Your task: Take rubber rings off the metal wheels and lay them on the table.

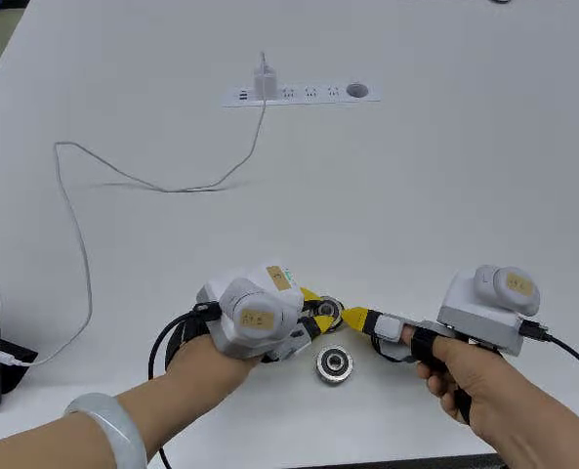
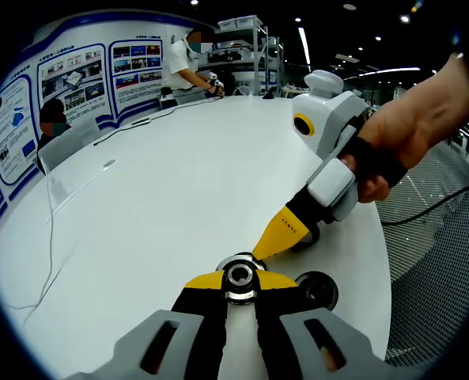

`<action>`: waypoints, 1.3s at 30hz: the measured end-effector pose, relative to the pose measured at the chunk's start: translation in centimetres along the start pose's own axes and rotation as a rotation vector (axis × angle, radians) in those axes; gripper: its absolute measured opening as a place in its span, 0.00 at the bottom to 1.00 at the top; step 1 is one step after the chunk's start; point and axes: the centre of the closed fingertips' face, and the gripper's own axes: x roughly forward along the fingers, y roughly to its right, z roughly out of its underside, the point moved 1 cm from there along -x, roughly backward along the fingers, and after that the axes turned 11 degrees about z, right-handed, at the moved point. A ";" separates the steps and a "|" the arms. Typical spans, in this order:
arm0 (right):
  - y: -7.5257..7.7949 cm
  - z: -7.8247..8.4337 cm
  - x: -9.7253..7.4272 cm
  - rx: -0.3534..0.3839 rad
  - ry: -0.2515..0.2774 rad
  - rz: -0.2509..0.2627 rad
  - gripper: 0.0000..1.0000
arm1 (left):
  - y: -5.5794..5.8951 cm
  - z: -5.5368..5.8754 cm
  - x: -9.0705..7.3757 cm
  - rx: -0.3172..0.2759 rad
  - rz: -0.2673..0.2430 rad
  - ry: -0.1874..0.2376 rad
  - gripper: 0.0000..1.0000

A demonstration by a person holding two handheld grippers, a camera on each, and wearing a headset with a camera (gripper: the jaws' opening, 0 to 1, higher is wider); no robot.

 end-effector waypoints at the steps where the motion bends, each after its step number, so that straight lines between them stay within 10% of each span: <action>1: 0.0 0.0 0.0 0.000 0.000 0.000 0.02 | 0.0 0.0 0.0 0.000 0.000 0.000 0.13; 39: -2.5 0.1 -0.3 -0.045 0.001 -0.044 0.01 | 0.0 0.0 -0.1 0.006 0.000 -0.012 0.13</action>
